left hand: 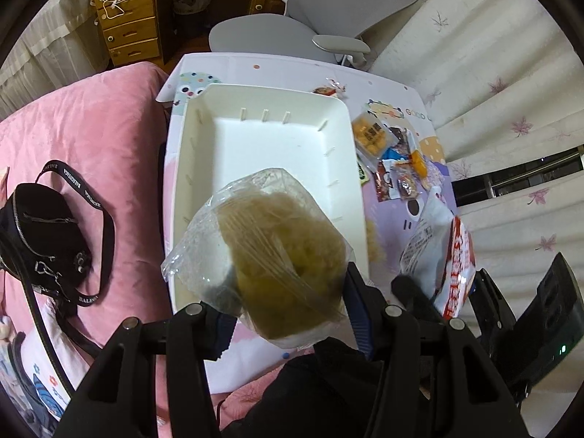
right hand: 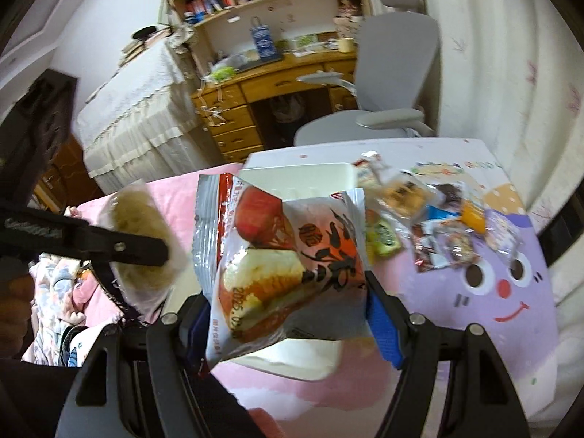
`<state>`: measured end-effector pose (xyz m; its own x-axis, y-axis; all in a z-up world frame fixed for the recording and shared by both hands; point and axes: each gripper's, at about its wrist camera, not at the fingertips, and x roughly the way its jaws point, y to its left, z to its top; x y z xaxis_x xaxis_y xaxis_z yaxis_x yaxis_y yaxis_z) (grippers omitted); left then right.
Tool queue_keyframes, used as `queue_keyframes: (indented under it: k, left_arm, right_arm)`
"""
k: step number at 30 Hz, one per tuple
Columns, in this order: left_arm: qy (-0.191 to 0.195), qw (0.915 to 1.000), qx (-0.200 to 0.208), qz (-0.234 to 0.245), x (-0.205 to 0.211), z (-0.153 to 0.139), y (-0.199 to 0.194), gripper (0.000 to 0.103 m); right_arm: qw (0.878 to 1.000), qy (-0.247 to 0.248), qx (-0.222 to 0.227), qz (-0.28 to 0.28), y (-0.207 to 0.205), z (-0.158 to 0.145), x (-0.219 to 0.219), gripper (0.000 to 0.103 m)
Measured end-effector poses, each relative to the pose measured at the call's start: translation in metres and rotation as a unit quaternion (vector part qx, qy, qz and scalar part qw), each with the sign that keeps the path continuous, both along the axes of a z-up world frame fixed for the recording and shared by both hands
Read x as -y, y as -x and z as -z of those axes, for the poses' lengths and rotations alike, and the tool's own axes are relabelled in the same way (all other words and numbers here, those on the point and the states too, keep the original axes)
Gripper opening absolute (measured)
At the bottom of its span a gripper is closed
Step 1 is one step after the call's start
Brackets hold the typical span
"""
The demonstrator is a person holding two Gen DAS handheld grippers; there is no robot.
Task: Organize snacks
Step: 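Open both tools to drop the packets into the white tray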
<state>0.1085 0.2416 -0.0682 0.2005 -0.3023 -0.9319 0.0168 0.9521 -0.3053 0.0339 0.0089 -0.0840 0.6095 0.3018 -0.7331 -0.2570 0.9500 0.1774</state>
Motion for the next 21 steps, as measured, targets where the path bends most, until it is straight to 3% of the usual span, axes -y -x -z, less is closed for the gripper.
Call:
queue_keyframes:
  k: [7,12,21]
  left_arm:
    - [-0.013,0.9999,0.0,0.008,-0.017,0.008,-0.007,0.052]
    - [-0.006,0.9999,0.014,0.005,-0.018,0.008,-0.01,0.073]
    - [-0.02,0.9988,0.042,0.016,-0.003,0.015,0.0,0.073]
  right_arm:
    - [1.0,0.0,0.009,-0.012,0.003,0.006,-0.028,0.074]
    - [1.0,0.019,-0.012,0.003,-0.001,0.015,-0.031,0.081]
    - [0.999,0.022,-0.022,0.016,0.007,0.02,-0.022,0.081]
